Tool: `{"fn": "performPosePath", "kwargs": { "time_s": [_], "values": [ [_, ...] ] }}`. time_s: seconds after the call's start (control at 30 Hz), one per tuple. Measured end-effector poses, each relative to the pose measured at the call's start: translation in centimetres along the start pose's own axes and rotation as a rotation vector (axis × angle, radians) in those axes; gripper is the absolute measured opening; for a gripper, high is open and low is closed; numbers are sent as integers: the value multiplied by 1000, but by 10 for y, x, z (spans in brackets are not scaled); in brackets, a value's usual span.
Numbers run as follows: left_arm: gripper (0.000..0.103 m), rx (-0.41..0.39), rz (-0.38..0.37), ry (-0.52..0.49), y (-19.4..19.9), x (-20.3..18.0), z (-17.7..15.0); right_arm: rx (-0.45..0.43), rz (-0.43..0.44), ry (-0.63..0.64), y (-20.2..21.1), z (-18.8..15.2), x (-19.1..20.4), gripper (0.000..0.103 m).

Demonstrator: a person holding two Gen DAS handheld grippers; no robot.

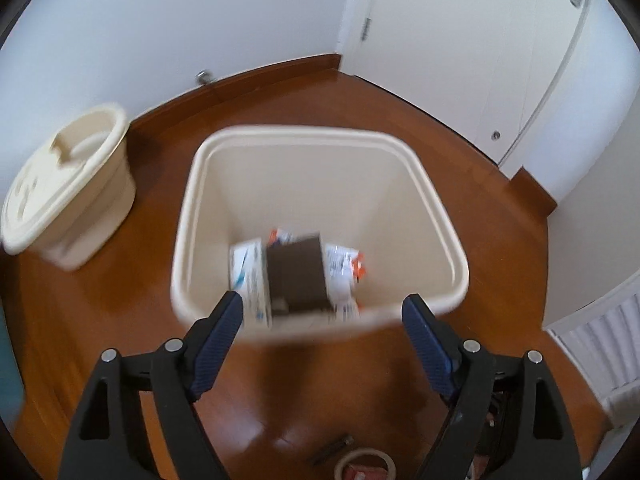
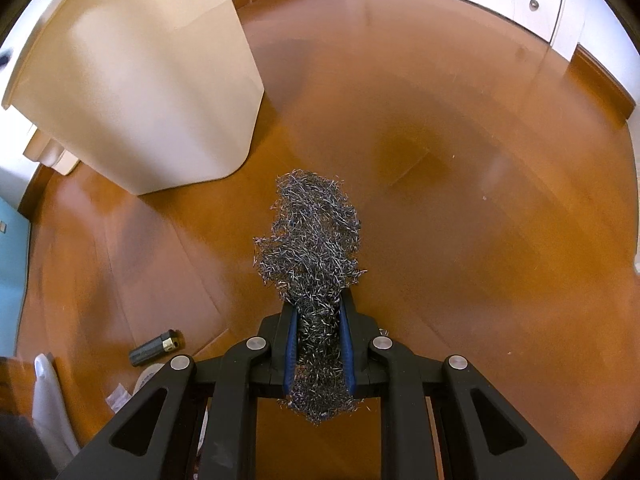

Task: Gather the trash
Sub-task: 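Carry the steel wool into the wastebasket and open the right tool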

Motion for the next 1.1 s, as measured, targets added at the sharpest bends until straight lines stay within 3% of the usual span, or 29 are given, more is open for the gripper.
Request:
{"fn": "performPosePath", "kwargs": {
  "time_s": [0.2,0.33,0.4,0.53,0.6,0.73,0.93,1.03,1.1],
  "values": [
    [84,44,40,155,-12,30,-82,-82,-30,-18,37,20,-13,18],
    [84,178,71,209,-43,44,-129,-230,-53,-6,97,54,-14,18],
    [84,209,77,231,-52,49,-142,-326,-51,27,135,77,-4,18],
    [84,222,80,252,-58,58,-154,-493,45,111,212,124,32,18],
    [84,222,75,253,-58,57,-152,-526,111,185,235,146,60,19],
    [84,217,69,254,-54,55,-152,-462,199,300,231,187,117,19],
    [84,233,70,250,-57,58,-158,-304,160,301,169,212,145,22],
    [84,260,75,247,-62,59,-163,-265,101,301,150,217,145,33],
    [84,273,77,248,-66,60,-166,-261,67,317,145,218,151,60]
  ]
}}
Point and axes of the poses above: each gripper's, at about its wrist camera, not at the fingertips, and y roughly against the way its jaws point, x to its left, z to its top, the point moved 2 cm from there along -y, roughly the way its jaws point, and after that the axes turned 11 degrees about x, right-handed, at the moved point
